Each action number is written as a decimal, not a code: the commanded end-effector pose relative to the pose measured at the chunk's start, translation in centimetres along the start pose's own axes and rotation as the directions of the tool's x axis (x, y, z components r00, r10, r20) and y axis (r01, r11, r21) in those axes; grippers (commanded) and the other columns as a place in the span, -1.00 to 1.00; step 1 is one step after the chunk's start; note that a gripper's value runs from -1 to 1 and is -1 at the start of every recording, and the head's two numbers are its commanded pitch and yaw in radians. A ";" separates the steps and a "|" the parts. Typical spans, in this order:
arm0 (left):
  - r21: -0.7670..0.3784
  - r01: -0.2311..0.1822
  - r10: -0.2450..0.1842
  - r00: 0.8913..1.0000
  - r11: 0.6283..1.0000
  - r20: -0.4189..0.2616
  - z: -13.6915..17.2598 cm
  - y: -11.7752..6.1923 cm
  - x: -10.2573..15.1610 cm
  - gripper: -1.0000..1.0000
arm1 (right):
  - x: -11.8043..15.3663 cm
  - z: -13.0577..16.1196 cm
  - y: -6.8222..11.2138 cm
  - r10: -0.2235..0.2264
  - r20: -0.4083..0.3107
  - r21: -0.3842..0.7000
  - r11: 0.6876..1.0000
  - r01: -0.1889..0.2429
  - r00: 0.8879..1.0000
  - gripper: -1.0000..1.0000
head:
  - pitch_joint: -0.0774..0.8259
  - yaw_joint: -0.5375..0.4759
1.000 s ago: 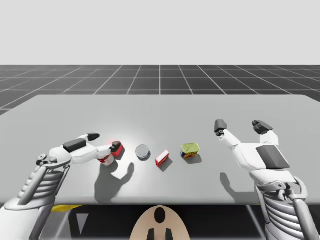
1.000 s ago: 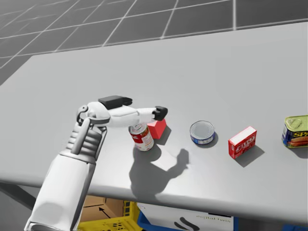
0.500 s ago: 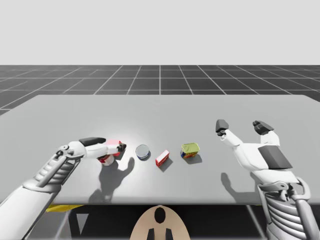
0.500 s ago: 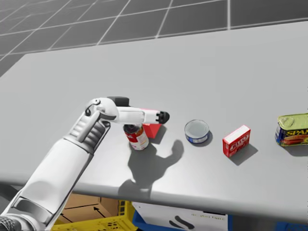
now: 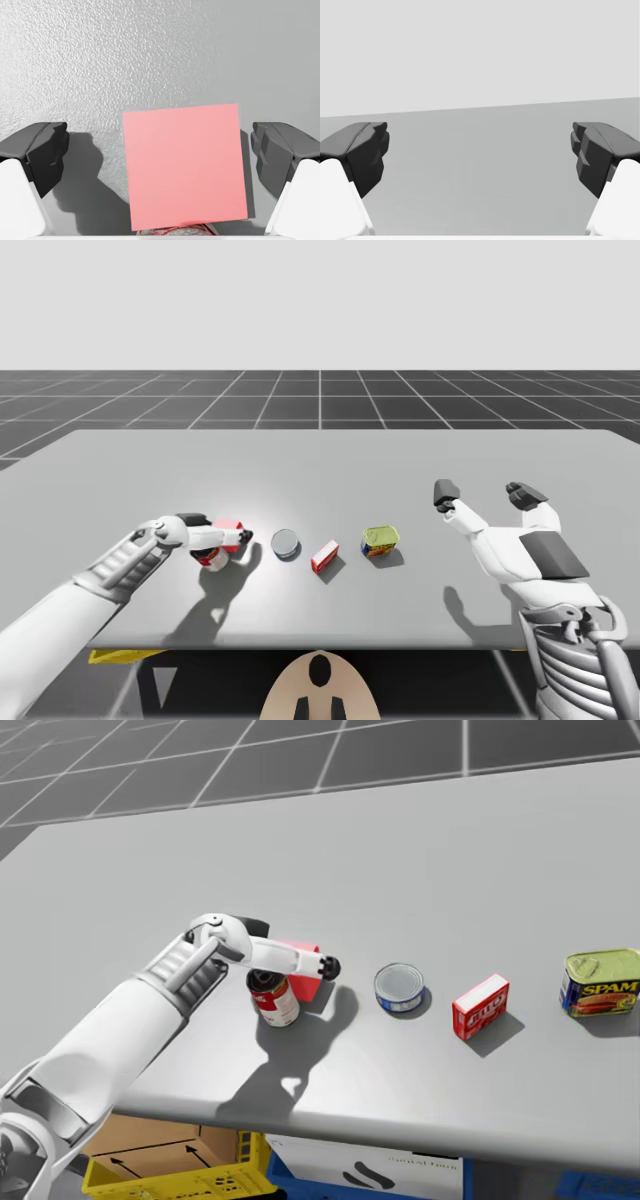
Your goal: Find the red cube and pick it up.
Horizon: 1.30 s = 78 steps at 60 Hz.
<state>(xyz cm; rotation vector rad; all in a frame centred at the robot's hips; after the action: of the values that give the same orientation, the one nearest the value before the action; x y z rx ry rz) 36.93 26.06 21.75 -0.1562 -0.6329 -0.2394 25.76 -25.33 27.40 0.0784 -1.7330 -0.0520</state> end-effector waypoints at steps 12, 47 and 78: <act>0.194 0.144 -0.083 0.952 0.970 -0.294 -1.4 0.4 -0.3 -0.71 | -0.2 0.0 0.1 -0.011 -0.008 0.005 1.000 0.011 1.000 -1.00 | 0.63 0.66; 0.174 0.166 -0.112 0.952 0.971 -0.285 -1.0 -0.2 -0.1 1.00 | -0.2 0.0 0.1 -0.012 -0.010 0.008 1.000 0.012 1.000 -1.00 | 0.33 0.68; 0.170 0.179 -0.154 0.977 0.969 -0.149 3.5 -1.0 4.6 1.00 | -0.1 -0.2 -0.2 -0.003 -0.009 0.011 1.000 0.003 1.000 -1.00 | -0.04 0.77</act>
<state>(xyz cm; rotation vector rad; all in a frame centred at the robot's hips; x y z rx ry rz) 37.73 25.12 23.55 -0.0763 -0.6286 -0.2761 25.92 -25.48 27.31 0.0872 -1.7250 -0.0433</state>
